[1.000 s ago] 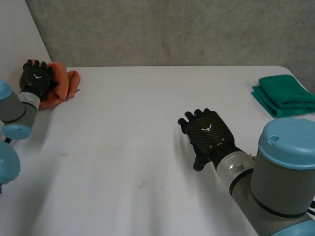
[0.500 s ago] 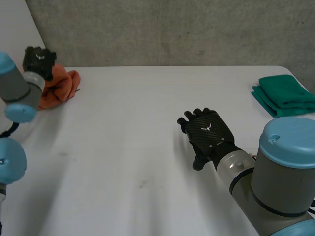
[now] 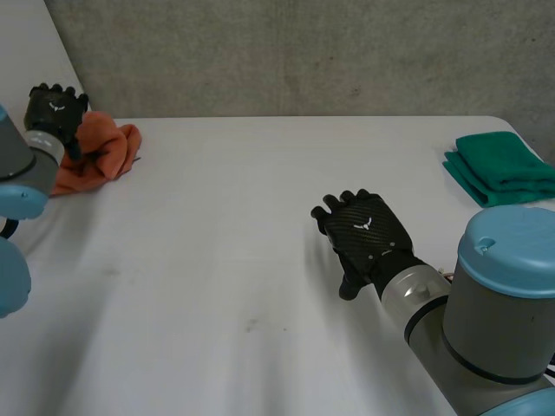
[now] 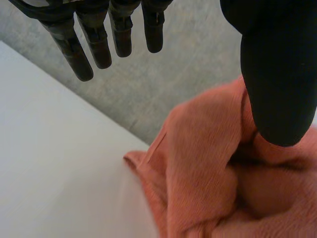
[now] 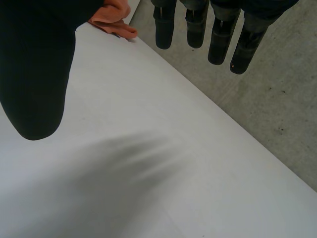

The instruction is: Fold the laundry.

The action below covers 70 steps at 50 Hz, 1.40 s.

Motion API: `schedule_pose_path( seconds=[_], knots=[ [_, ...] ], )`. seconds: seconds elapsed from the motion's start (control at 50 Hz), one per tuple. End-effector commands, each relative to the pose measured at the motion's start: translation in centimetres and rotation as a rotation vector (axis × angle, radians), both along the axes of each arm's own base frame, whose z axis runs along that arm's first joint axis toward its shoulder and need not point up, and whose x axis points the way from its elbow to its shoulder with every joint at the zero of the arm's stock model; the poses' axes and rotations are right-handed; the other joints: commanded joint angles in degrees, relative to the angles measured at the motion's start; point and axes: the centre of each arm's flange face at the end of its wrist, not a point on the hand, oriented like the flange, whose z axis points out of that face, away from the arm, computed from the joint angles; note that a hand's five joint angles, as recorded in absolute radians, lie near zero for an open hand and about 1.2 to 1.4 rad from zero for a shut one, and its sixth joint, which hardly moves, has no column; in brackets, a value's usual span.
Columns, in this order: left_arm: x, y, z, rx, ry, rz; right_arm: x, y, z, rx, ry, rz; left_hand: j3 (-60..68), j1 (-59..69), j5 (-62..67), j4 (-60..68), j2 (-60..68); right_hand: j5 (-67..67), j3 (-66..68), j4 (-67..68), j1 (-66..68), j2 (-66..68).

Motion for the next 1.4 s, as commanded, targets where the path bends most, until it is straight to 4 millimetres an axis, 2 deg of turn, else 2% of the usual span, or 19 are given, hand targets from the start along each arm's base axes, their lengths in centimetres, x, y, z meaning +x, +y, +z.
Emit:
schedule_pose_path(
  seconds=[0.02,0.12,0.24,0.4,0.42,0.48,0.5,0.56,0.66,0.72,0.76,0.84,0.96,1.0,1.04,1.12,1.18,1.28,1.4],
  knots=[
    [2.3,-2.1,-3.0,-0.095,-0.018,0.04,0.0,-0.2,-0.2,0.0,0.002,-0.004,0.91,1.22,1.73,1.36,1.19,-3.68,-2.13,-3.17,-1.38,-2.36],
    [3.2,-2.6,-5.1,-0.102,-0.023,0.025,0.0,-0.3,-0.2,-0.011,0.017,-0.003,3.43,3.74,4.24,3.88,3.71,-3.68,-2.13,-3.17,-1.38,-2.36],
    [2.8,-2.5,-6.4,-0.084,-0.028,-0.033,0.0,-0.3,-0.2,-0.024,0.032,-0.001,8.47,8.78,9.29,8.92,8.75,-3.68,-2.13,-3.17,-1.38,-2.36],
    [2.5,-2.4,-7.2,-0.062,-0.029,-0.078,0.0,-0.4,-0.2,-0.025,0.034,-0.005,36.04,36.35,36.86,36.49,36.32,-3.68,-2.13,-3.17,-1.38,-2.36],
    [2.3,-2.3,-7.4,-0.059,-0.029,-0.093,0.0,-0.4,-0.2,-0.025,0.034,-0.005,45.06,45.37,45.88,45.51,45.34,-3.68,-2.13,-3.17,-1.38,-2.36],
    [2.3,-2.3,-7.6,-0.055,-0.03,-0.102,-0.1,-0.5,-0.2,-0.025,0.034,-0.007,55.04,55.35,55.86,55.49,55.32,-3.68,-2.13,-3.17,-1.38,-2.36],
    [2.3,-2.3,-7.6,-0.055,-0.03,-0.101,-0.1,-0.5,-0.2,-0.025,0.034,-0.008,65.55,65.85,66.36,66.0,65.83,-3.68,-2.13,-3.17,-1.38,-2.36],
    [2.3,-2.3,-7.4,-0.059,-0.028,-0.09,-0.2,-0.6,-0.2,-0.025,0.034,-0.011,65.65,65.96,66.47,66.1,65.93,-3.68,-2.13,-3.17,-1.38,-2.36],
    [2.2,-2.3,-6.5,-0.073,-0.016,0.007,-0.2,-0.7,-0.1,-0.027,0.033,-0.013,65.65,65.96,66.47,66.1,65.93,-3.68,-2.13,-3.17,-1.38,-2.36],
    [1.2,-1.9,-5.5,-0.062,0.003,0.025,-0.3,-0.9,-0.1,-0.028,0.032,-0.019,65.65,65.96,66.47,66.1,65.93,-3.68,-2.13,-3.17,-1.38,-2.36],
    [-0.7,-0.9,-2.8,-0.041,0.031,-0.003,-0.3,-0.9,-0.1,-0.028,0.032,-0.019,65.65,65.96,66.47,66.1,65.93,-3.68,-2.13,-3.17,-1.38,-2.36],
    [-1.6,0.4,0.6,0.01,0.114,-0.027,-0.3,-0.8,-0.1,-0.028,0.032,-0.019,65.65,65.96,66.47,66.1,65.93,-3.68,-2.13,-3.17,-1.38,-2.36],
    [-2.4,0.8,1.5,0.015,0.156,-0.058,-0.4,-0.7,-0.1,-0.025,0.034,-0.019,65.65,65.96,66.47,66.1,65.93,-3.68,-2.13,-3.17,-1.38,-2.36],
    [-2.5,0.8,1.0,0.023,0.152,-0.068,-0.4,-0.7,-0.1,-0.025,0.034,-0.019,33.68,33.99,34.49,34.13,33.96,-3.68,-2.13,-3.17,-1.38,-2.36],
    [-2.0,0.6,-0.5,0.05,0.141,-0.067,-0.4,-0.7,-0.2,-0.023,0.036,-0.017,14.3,14.61,15.11,14.75,14.58,-3.68,-2.13,-3.17,-1.38,-2.36],
    [-2.0,0.2,-3.0,0.062,0.08,-0.085,-0.4,-0.7,-0.2,-0.023,0.036,-0.019,-2.07,-1.77,-1.26,-1.63,-1.8,-3.68,-2.13,-3.17,-1.38,-2.36],
    [-1.5,-0.3,-4.0,0.029,0.014,-0.091,-0.4,-0.7,-0.1,-0.026,0.033,-0.019,-2.11,-1.81,-1.3,-1.67,-1.83,-3.68,-2.13,-3.17,-1.38,-2.36],
    [0.9,-1.8,-5.5,-0.057,-0.085,-0.071,-0.3,-0.8,-0.1,-0.028,0.032,-0.019,-1.61,-1.3,-0.8,-1.16,-1.33,-3.68,-2.13,-3.17,-1.38,-2.36],
    [1.4,-2.7,-6.7,-0.159,-0.103,-0.089,-0.6,-1.3,0.0,-0.031,0.032,-0.034,-0.1,0.21,0.71,0.35,0.18,-3.68,-2.13,-3.17,-1.38,-2.36]
  ],
)
